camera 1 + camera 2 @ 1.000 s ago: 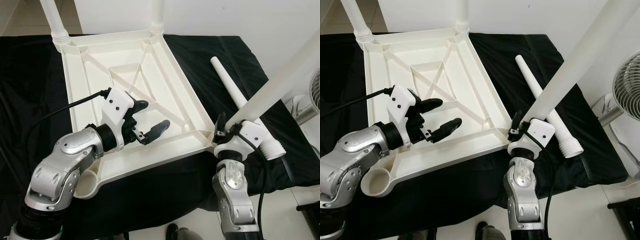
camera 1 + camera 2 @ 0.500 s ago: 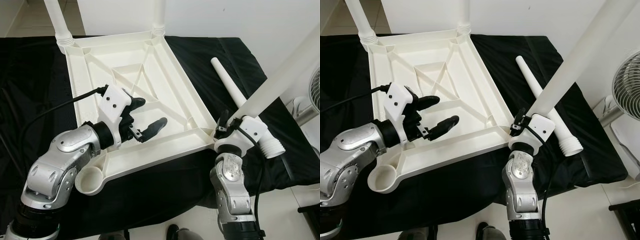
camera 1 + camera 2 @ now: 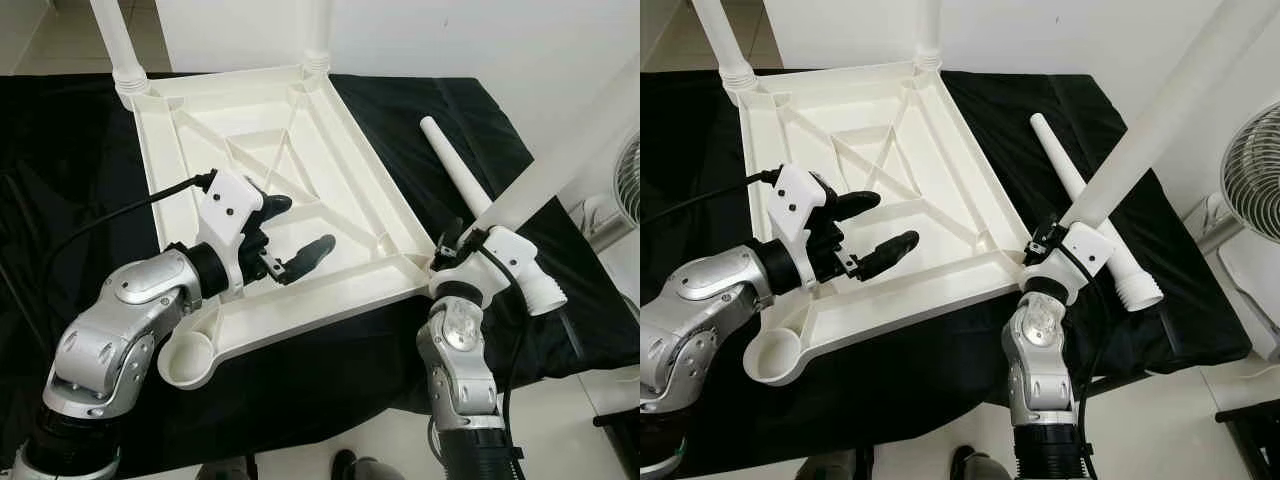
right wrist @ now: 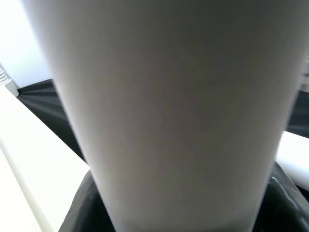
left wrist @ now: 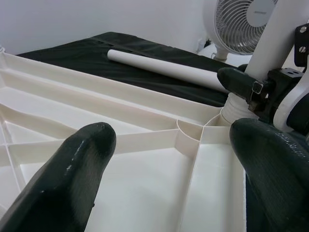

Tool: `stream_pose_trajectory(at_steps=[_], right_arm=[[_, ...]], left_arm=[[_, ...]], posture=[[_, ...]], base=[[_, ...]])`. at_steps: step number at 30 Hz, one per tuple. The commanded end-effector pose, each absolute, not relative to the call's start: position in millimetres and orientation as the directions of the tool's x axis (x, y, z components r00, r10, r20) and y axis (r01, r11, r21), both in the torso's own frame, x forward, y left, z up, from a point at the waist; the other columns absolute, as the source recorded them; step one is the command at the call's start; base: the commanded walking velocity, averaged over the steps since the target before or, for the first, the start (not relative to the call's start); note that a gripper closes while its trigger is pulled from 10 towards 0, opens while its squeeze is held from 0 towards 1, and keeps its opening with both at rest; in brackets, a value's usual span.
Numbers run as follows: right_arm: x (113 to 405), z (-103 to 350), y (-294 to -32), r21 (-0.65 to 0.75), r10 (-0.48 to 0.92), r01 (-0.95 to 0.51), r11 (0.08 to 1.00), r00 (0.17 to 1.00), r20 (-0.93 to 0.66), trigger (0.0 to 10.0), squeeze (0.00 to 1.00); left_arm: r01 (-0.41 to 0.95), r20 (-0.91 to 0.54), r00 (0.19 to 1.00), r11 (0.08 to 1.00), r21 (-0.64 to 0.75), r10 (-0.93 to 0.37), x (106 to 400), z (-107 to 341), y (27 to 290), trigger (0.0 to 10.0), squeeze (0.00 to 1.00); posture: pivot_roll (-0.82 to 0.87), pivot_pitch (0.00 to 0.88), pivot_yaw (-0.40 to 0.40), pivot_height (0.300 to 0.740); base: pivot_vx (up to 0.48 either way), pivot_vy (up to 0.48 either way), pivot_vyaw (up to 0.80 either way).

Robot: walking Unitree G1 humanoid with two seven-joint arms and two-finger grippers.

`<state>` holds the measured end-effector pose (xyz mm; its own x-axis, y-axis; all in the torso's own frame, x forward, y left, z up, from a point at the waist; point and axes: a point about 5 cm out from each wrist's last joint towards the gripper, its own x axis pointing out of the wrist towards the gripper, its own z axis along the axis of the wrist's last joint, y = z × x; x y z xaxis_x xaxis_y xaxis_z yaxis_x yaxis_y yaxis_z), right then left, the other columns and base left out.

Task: Building children table

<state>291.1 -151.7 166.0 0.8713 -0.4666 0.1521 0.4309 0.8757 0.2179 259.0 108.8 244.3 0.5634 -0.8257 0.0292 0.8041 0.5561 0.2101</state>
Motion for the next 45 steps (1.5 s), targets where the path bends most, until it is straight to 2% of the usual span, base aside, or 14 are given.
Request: stream_pose_trajectory(at_steps=[1,6,7,8,11,20,21,34,45], right_arm=[[282.1,109.1,-155.9,0.17,-0.505,0.519,0.838,0.855,-0.122,10.0,0.0],[283.5,111.1,-155.9,0.167,-0.498,0.509,0.844,0.861,-0.105,10.0,0.0],[283.4,112.7,-156.0,0.169,-0.488,0.496,0.852,0.868,-0.09,10.0,0.25],[283.1,115.1,-156.6,0.167,-0.481,0.485,0.858,0.874,-0.067,10.0,1.0],[282.4,119.8,-157.7,0.185,-0.45,0.446,0.876,0.893,-0.027,10.0,1.0],[283.2,121.9,-162.2,0.172,-0.463,0.459,0.872,0.886,-0.015,10.0,1.0],[283.8,122.8,-162.2,0.176,-0.456,0.45,0.875,0.89,-0.009,10.0,0.0],[290.9,146.0,-163.3,0.132,-0.328,0.31,0.942,0.931,0.157,10.0,0.0],[290.3,151.2,-164.8,0.095,-0.251,0.236,0.967,0.946,0.207,10.0,0.0]], left_arm=[[0.798,0.039,0.572,0.566,0.205,-0.82,259.7,244.2,105.8,10.0,0.0],[0.797,0.043,0.573,0.569,0.204,-0.818,259.6,244.2,105.5,10.0,0.0],[0.797,0.043,0.574,0.569,0.204,-0.818,259.7,244.2,105.3,10.0,0.0],[0.796,0.044,0.574,0.57,0.203,-0.817,259.8,244.2,105.2,10.0,0.0],[0.796,0.046,0.575,0.571,0.2,-0.817,259.9,244.0,104.8,10.0,0.0],[0.797,0.051,0.574,0.572,0.196,-0.817,260.5,243.7,104.3,10.0,0.0],[0.797,0.052,0.574,0.572,0.196,-0.817,260.4,243.7,104.0,10.0,0.0],[0.794,0.058,0.579,0.578,0.19,-0.813,260.3,243.4,103.7,10.0,0.0],[0.791,0.061,0.582,0.582,0.189,-0.811,260.6,243.7,104.4,10.0,0.0]], posture=[[0.11,0.202,-0.006,0.74],[0.11,0.202,-0.006,0.74],[0.11,0.204,-0.007,0.74],[0.11,0.204,-0.007,0.74],[0.11,0.204,-0.007,0.74],[0.11,0.204,-0.007,0.74],[0.1,0.205,-0.011,0.74],[0.1,0.207,-0.017,0.74],[0.1,0.208,-0.019,0.74]], base=[[0.0,0.0,0.0],[0.0,0.0,0.0],[0.0,0.0,0.0],[0.0,0.0,0.0],[0.0,0.0,0.0],[0.0,0.0,0.0],[0.0,0.0,0.0],[0.0,0.0,0.0],[0.0,0.0,0.0]])
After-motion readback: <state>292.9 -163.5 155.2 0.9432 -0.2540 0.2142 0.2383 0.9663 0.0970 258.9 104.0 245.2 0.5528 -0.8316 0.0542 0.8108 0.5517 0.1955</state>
